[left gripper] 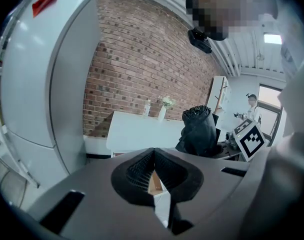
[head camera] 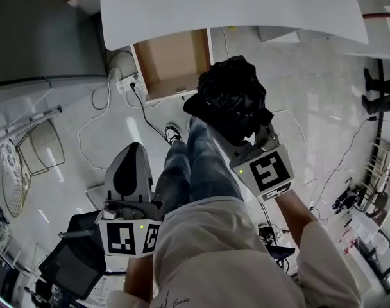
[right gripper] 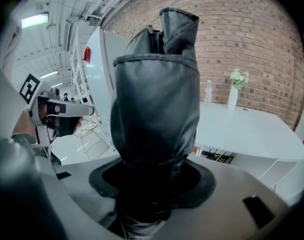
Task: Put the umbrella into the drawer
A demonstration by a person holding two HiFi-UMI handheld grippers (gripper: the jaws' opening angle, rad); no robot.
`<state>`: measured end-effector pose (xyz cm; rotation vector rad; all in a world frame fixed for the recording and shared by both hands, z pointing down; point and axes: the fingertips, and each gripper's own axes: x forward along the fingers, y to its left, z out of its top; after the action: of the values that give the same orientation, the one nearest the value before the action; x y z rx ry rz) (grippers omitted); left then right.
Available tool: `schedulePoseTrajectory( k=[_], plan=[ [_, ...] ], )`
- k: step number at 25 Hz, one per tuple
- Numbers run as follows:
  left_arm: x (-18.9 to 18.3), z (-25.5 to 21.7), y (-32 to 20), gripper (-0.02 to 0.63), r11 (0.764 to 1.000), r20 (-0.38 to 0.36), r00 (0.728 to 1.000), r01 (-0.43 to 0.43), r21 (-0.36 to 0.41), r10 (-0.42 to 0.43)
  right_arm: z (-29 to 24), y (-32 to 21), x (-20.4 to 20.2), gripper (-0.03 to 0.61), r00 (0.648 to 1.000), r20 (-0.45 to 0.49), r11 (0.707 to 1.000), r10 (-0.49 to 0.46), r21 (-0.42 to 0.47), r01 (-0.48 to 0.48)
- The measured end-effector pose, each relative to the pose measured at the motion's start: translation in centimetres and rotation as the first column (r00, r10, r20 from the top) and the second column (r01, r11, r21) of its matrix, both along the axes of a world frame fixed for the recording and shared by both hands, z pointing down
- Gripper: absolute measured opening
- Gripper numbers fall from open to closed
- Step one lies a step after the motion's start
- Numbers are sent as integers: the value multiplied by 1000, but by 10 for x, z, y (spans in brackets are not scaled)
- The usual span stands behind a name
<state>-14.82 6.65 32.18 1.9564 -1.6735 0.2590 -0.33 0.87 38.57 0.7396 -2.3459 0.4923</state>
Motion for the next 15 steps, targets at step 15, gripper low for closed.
schedulePoseTrajectory(
  k=[15],
  plan=[
    [24,-8,10,17,998,-23,1000,-7,-63,5,8,-1,15,235,995,-58,997,-76,10,77]
  ],
)
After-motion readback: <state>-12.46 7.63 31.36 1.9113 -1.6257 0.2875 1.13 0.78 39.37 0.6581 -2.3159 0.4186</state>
